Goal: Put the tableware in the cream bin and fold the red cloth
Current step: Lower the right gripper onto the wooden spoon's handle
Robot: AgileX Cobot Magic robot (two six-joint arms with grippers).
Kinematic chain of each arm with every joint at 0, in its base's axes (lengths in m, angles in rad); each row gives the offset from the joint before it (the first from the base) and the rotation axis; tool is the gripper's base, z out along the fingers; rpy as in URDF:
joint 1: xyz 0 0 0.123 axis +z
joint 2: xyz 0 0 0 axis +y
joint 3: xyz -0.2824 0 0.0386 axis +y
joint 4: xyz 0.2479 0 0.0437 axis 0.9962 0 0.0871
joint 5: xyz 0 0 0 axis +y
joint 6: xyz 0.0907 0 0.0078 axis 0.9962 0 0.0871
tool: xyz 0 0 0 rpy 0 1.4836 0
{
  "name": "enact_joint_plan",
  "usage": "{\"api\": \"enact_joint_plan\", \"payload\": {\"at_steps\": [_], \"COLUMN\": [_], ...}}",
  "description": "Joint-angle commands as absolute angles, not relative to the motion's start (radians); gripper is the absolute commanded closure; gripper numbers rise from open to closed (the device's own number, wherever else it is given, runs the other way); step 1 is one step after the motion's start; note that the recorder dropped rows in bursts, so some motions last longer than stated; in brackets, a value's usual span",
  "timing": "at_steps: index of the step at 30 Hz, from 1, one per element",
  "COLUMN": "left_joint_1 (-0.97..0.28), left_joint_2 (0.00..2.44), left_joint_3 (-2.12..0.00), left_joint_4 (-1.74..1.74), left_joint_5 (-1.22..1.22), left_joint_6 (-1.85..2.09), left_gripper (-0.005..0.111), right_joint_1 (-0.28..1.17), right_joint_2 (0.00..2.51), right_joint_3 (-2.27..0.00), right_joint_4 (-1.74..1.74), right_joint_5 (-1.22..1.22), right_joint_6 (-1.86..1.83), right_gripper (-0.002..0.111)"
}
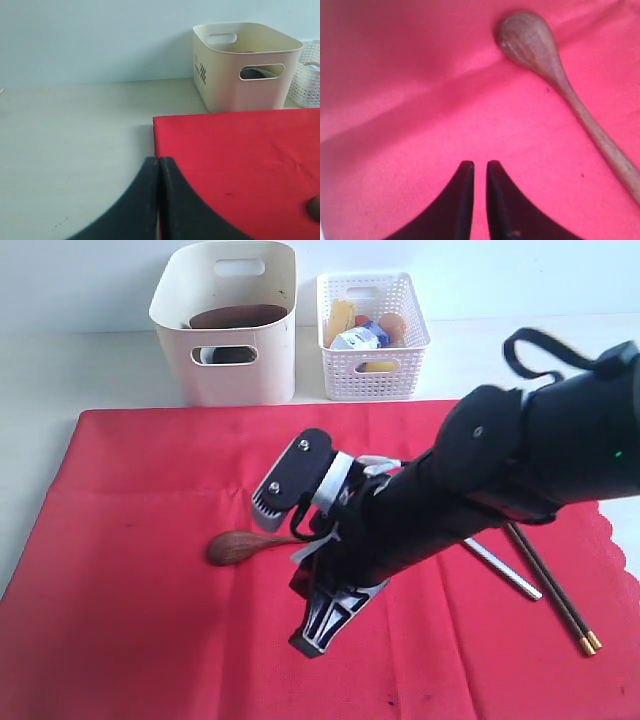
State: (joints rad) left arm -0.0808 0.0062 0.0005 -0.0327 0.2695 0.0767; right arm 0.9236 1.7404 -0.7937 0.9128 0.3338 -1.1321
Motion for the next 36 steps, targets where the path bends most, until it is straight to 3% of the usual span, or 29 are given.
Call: {"api": "enact_joint_plan", "payload": {"at_steps": [1,5,7,19,26,30,36], "left_joint_1": [-0.08,-0.08,-0.08,-0.08,-0.08,-0.08,-0.08], "left_joint_2": [0.0,0.0,0.0,0.0,0.0,0.0,0.0], "left_joint_3": [0.0,0.0,0.0,0.0,0.0,0.0,0.0], "left_joint_4": [-0.043,-0.043,-0.043,-0.043,-0.043,-0.043,-0.043], "left_joint_5": [0.267,0.267,0.267,0.267,0.267,0.267,0.267], "left_joint_6": [0.074,0.074,0.074,0.074,0.074,0.074,0.074], "left_gripper": [0.106,0.106,0.106,0.106,0.106,0.106,0.106], "right_joint_1": [0.984,0.995,0.983,0.876,0.876,0.876,0.876], "right_joint_2": [1.785,1.82,1.847,2.016,2.088,2.101,2.099], "right_joint_3": [-0.811,-0.892,-0.927,-1.143,-1.182,-1.186,-1.186], "right_joint_4": [0.92,0.917,0.902,0.551,0.484,0.468,0.449], "right_joint_5": [0.209,0.214,0.212,0.384,0.396,0.398,0.398], "right_joint_6": [-1.141,-1.141,-1.141,-0.833,-0.832,-0.845,-0.845], "right_gripper": [0.076,0.049,0.043,0.047,0.048,0.059,0.098]}}
